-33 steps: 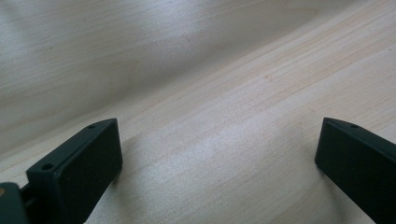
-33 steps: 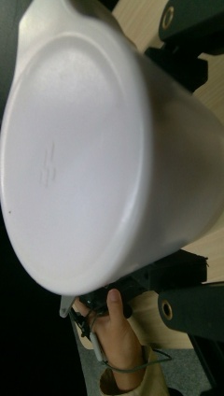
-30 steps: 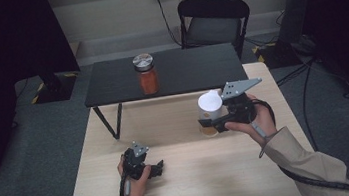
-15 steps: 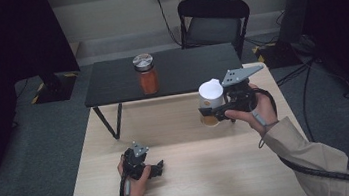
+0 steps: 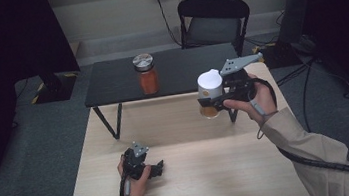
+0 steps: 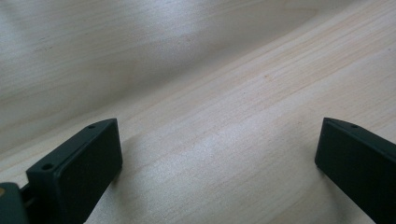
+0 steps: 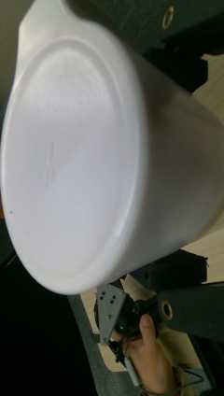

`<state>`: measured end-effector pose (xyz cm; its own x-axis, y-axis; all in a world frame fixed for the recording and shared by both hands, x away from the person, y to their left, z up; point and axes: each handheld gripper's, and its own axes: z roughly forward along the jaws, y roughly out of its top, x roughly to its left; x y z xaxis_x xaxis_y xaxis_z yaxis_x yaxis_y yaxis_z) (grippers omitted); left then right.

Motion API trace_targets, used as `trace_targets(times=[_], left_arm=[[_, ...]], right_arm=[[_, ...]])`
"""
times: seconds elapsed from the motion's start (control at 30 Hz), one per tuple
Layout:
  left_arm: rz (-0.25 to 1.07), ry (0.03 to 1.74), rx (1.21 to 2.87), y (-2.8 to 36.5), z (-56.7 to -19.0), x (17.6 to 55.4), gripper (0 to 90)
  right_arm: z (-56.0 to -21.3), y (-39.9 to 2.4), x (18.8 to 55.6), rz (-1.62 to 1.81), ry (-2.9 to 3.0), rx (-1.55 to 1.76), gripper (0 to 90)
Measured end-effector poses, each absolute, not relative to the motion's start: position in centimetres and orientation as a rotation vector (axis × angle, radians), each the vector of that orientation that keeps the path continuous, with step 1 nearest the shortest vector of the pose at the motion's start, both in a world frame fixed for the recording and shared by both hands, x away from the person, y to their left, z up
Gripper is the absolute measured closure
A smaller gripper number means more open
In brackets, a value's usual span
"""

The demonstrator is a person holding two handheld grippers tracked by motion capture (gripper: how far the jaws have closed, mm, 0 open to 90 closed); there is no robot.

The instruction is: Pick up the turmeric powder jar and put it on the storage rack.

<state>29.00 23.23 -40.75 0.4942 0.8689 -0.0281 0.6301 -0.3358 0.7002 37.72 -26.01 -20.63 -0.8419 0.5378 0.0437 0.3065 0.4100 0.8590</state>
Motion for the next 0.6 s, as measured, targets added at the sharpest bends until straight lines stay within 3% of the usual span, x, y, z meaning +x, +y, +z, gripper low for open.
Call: trace_targets(times=[0.6], left_arm=[[0.467, 1.227, 2.083, 23.2, -40.7, 29.0, 0.0]], right_arm=[[-18.4, -25.5, 39.5, 1.421, 2.363, 0.806, 30.2]])
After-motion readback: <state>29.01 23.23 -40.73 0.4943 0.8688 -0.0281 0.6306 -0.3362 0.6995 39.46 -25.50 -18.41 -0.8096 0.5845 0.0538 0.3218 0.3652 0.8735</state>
